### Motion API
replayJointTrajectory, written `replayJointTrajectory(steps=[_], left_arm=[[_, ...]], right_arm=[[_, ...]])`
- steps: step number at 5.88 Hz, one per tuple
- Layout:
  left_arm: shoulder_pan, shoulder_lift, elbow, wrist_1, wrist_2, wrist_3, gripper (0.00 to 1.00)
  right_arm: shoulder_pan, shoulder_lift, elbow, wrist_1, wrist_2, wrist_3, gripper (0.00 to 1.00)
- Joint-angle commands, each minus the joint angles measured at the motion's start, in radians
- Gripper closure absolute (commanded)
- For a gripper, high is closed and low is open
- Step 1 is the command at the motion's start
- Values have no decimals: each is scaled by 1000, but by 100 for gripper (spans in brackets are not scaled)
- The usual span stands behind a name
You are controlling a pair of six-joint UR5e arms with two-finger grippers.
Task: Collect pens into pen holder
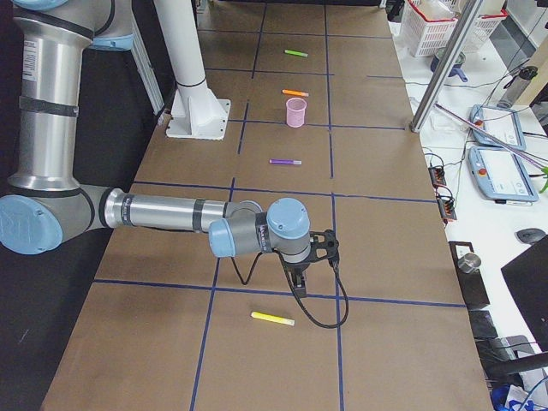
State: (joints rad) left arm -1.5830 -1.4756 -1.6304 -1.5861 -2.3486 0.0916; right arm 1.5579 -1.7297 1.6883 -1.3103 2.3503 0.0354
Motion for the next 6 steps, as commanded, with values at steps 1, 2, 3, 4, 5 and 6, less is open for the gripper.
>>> replayJointTrajectory(steps=[1, 2, 3, 4, 5, 6], left_arm=[[0, 0, -2, 2, 0, -1, 0], [0, 0, -6, 2, -1, 0, 0], [0, 0, -14, 0, 0, 2, 0], [0, 0, -37, 2, 2, 2, 0], [1, -12, -43, 2, 2, -6, 0], [12, -29, -57, 2, 2, -41, 0]], right_arm=[[1, 1, 2, -4, 1, 0, 0], [1, 1, -2, -4, 1, 4, 0], [1, -1, -5, -6, -11, 3, 0], [1, -11, -9, -3, -11, 1, 0], [1, -14, -15, -3, -12, 1, 0], [1, -19, -41, 0, -16, -12, 0]])
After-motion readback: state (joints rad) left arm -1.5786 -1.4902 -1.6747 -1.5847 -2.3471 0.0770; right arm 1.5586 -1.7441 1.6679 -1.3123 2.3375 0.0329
